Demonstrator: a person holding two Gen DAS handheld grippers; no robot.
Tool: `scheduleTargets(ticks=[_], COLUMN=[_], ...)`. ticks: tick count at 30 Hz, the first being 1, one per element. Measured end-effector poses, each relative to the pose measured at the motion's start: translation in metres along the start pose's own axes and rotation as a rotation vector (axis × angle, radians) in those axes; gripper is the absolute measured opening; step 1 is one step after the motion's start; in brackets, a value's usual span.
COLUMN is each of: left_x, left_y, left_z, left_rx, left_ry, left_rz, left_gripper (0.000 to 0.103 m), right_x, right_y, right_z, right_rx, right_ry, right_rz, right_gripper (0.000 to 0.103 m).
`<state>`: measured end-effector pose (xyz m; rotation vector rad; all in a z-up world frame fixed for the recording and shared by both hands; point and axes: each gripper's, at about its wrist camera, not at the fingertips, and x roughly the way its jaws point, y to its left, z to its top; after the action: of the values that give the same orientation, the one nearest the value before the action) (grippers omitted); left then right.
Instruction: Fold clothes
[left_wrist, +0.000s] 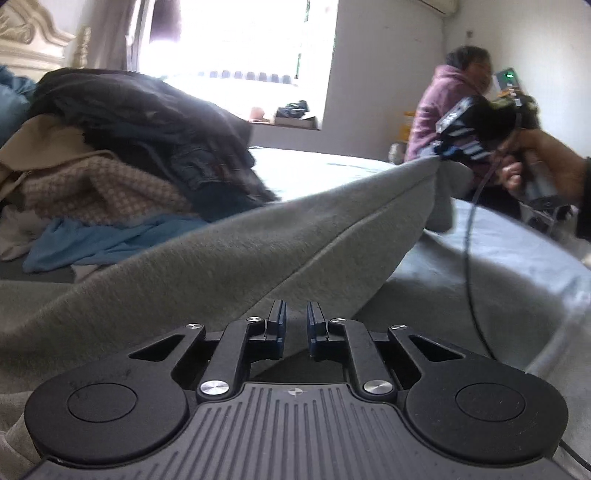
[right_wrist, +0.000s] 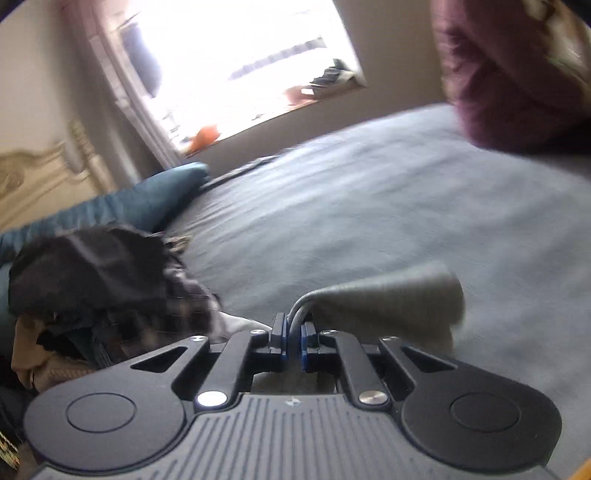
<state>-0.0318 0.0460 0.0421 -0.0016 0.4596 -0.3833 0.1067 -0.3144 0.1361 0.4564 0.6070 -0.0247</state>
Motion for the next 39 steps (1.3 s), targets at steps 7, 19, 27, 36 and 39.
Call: scheduleTargets(ticks=[7, 19, 27, 36, 39], left_x=[0.002, 0.017, 0.015, 0.016, 0.019], left_y=[-0.003, 0.000, 0.003, 0.001, 0.000], left_z=[-0.003, -0.009, -0.010, -0.013, -0.014], left_rx=[0.014, 0.019, -0.012, -0.002, 0.007], left_ry=[0.012, 0.041, 0.037, 0.038, 0.048], left_rz=[-0.026, 0.077, 0.067, 0.053, 0.055], left_gripper=[0.023, 0.038, 0.022, 0.021, 0.021], right_x=[-0.007, -0.031, 0.004, 0.061, 0.060], right_y=[-0.093, -0.067, -0.125, -0.110, -0.083], right_z=[-0.032, -0.057, -0.037, 0.005, 0.029], right_rx=[0.326, 0.355, 0.638, 0.554, 0.448], right_ry=[0.142, 0.170, 0.101, 0.072, -0.025], right_rz=[-0.035, 0.000, -0.051, -0.017, 0.066], right_gripper=[0.044, 0.053, 0.057, 0.023, 0.023])
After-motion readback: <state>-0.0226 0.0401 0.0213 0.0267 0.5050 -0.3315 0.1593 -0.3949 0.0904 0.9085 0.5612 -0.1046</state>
